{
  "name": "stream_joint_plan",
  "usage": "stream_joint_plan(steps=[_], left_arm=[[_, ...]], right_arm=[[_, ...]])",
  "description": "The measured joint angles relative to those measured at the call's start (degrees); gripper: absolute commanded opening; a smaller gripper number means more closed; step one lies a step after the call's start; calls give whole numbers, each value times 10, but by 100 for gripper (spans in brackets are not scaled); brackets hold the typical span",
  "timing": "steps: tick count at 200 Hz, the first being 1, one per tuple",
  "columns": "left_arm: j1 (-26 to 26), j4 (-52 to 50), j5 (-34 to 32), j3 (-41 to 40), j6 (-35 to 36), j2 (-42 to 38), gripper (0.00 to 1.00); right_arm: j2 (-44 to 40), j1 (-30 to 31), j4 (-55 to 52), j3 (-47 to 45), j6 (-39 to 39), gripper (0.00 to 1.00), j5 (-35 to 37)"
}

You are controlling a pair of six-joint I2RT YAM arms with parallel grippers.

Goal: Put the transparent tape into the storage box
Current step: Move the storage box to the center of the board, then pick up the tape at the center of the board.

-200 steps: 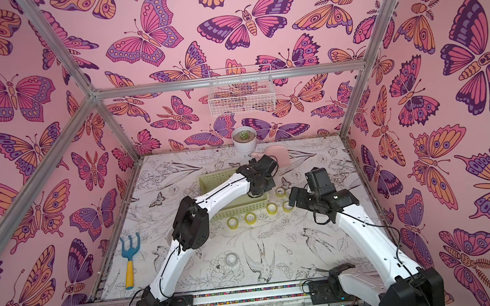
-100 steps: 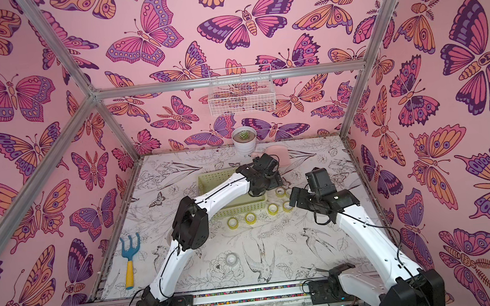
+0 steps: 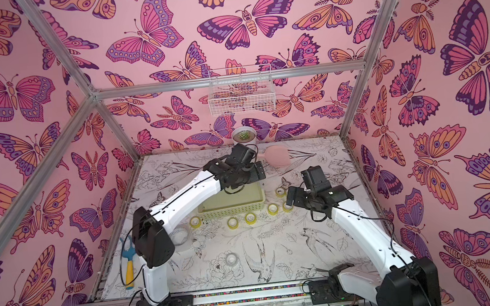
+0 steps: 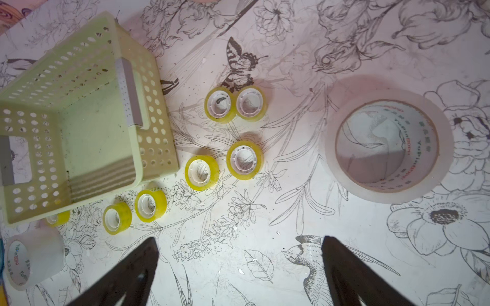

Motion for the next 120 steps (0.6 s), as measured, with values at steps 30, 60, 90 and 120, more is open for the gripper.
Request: stream_joint_plan(steps=[30, 60, 90, 120], left_arm=[[33, -2, -34, -115, -4, -80, 100], [84, -4, -52, -247, -28, -185, 98], [134, -8, -75, -374, -69, -310, 94], [164, -43, -98, -459, -128, -429, 89]], right_arm=[[43, 66, 33, 43, -21, 99, -14], [95, 132, 70, 84, -46, 99, -38], [151, 192, 86, 136, -77, 99, -56], [200, 233, 94, 183, -105, 99, -75]])
